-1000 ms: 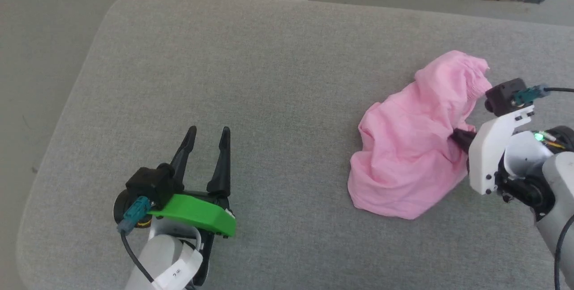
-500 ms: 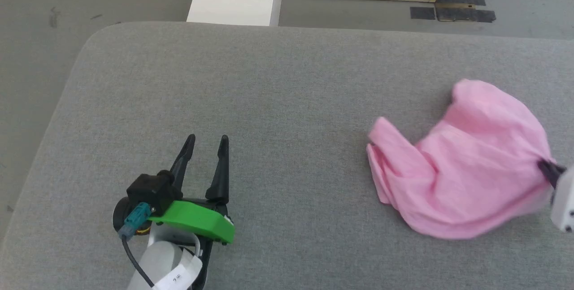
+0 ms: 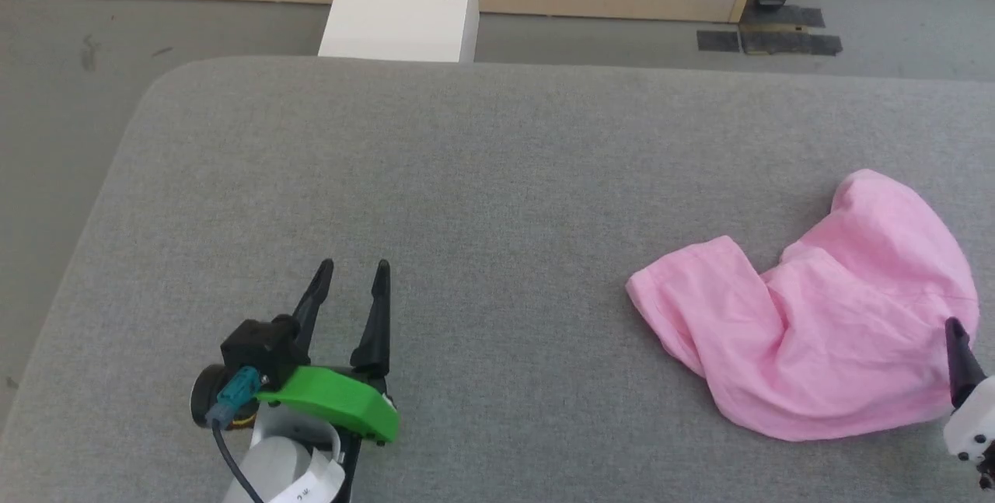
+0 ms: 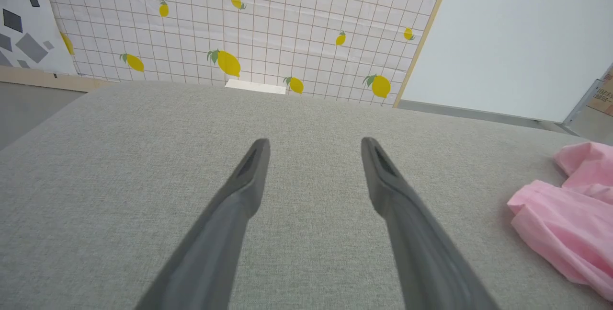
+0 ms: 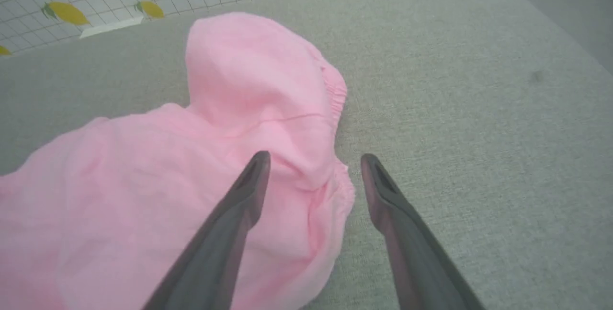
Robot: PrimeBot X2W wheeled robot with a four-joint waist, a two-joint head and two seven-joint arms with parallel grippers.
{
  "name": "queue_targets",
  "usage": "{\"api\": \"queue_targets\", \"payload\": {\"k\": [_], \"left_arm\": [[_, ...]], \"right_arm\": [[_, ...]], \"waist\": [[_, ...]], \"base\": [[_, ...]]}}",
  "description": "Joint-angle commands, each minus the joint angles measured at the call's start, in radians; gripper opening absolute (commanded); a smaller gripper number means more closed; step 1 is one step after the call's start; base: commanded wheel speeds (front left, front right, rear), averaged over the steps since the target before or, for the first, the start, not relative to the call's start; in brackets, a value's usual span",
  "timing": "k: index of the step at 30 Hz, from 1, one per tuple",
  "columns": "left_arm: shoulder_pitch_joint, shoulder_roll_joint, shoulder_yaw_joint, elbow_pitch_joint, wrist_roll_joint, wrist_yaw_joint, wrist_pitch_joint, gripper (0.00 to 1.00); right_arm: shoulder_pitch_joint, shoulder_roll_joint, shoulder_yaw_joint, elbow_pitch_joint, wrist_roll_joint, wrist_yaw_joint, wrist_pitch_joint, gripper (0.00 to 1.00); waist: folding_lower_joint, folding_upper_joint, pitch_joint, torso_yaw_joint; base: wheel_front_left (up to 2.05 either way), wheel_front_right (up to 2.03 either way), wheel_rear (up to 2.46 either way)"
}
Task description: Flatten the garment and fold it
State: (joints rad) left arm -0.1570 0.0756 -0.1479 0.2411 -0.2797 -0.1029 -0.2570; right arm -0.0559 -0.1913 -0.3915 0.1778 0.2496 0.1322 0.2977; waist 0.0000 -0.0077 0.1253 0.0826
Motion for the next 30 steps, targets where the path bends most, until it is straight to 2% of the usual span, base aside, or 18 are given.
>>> {"api": "queue_targets", "payload": {"k": [1, 4, 9, 15, 19, 24, 30], "left_arm": [[0.014, 0.01, -0.001, 0.003, 0.006, 0.005, -0.001, 1.0], [0.025, 0.015, -0.004, 0.002, 0.005, 0.008, 0.007, 1.0], [0.045, 0.024, -0.012, -0.001, 0.005, 0.01, 0.023, 1.0], [0.065, 0.03, -0.025, -0.009, 0.003, 0.013, 0.045, 1.0], [0.054, 0.03, -0.048, -0.015, 0.003, 0.008, 0.065, 1.0], [-0.026, 0.017, -0.137, 0.001, 0.006, -0.011, 0.113, 1.0], [-0.213, -0.006, -0.317, 0.088, -0.014, -0.026, 0.193, 1.0]], "right_arm": [[0.017, 0.018, -0.002, -0.019, -0.022, -0.002, -0.048, 1.0], [0.049, 0.066, 0.019, -0.06, -0.07, -0.002, -0.162, 1.0], [0.111, 0.11, 0.081, -0.112, -0.103, -0.002, -0.254, 1.0], [0.201, 0.135, 0.168, -0.189, -0.128, -0.002, -0.269, 1.0], [0.227, 0.139, 0.19, -0.241, -0.132, -0.002, -0.258, 1.0], [0.238, 0.141, 0.205, -0.287, -0.118, -0.002, -0.245, 1.0], [0.224, 0.141, 0.218, -0.312, -0.109, -0.002, -0.23, 1.0]], "waist": [[0.0, 0.0077, -0.019, -0.005], [0.0, 0.0077, -0.044, -0.011], [0.0, 0.0077, -0.079, -0.018], [0.0, 0.0077, -0.104, -0.034], [0.0, 0.0077, -0.1, -0.051], [0.0, 0.0077, -0.078, -0.063], [0.0, 0.0077, -0.029, -0.09]], "base": [[0.0, 0.0, 0.0], [0.0, 0.0, 0.0], [0.0, 0.0, 0.0], [0.0, 0.0, 0.0], [0.0, 0.0, 0.0], [0.0, 0.0, 0.0], [0.0, 0.0, 0.0]]}}
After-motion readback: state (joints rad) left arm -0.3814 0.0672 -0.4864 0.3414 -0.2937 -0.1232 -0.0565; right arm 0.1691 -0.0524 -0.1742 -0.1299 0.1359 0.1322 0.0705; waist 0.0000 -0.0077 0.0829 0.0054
